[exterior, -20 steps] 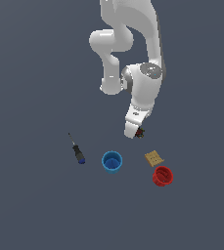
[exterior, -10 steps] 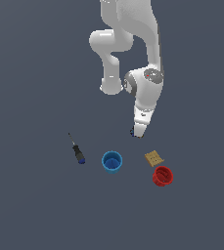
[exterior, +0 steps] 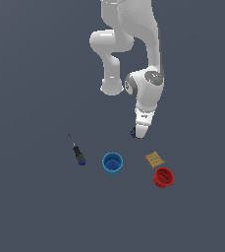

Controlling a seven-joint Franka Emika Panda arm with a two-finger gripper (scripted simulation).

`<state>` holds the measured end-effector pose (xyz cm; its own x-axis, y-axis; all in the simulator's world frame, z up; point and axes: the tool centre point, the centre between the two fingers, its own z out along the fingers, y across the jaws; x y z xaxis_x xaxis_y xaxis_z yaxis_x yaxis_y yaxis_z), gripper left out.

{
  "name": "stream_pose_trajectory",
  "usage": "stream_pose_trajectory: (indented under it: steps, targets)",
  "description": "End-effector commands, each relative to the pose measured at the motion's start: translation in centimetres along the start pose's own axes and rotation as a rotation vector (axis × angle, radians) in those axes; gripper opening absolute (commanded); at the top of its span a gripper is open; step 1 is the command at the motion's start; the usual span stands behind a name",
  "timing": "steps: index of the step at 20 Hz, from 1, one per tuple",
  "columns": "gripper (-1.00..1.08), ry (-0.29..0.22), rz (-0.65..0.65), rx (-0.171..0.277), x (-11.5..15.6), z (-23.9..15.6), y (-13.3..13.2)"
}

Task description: Pick up a designated object from a clutter of objects.

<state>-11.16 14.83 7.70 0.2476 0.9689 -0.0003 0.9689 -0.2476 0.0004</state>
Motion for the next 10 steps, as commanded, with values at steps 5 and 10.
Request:
stream_pose_trajectory:
  steps: [5,10]
  targets:
    - [1.00,0.000,-0.003,0.001,0.0,2.1,-0.1]
    - [1.00,0.000,-0.005,0.001,0.0,4.0,-0.2]
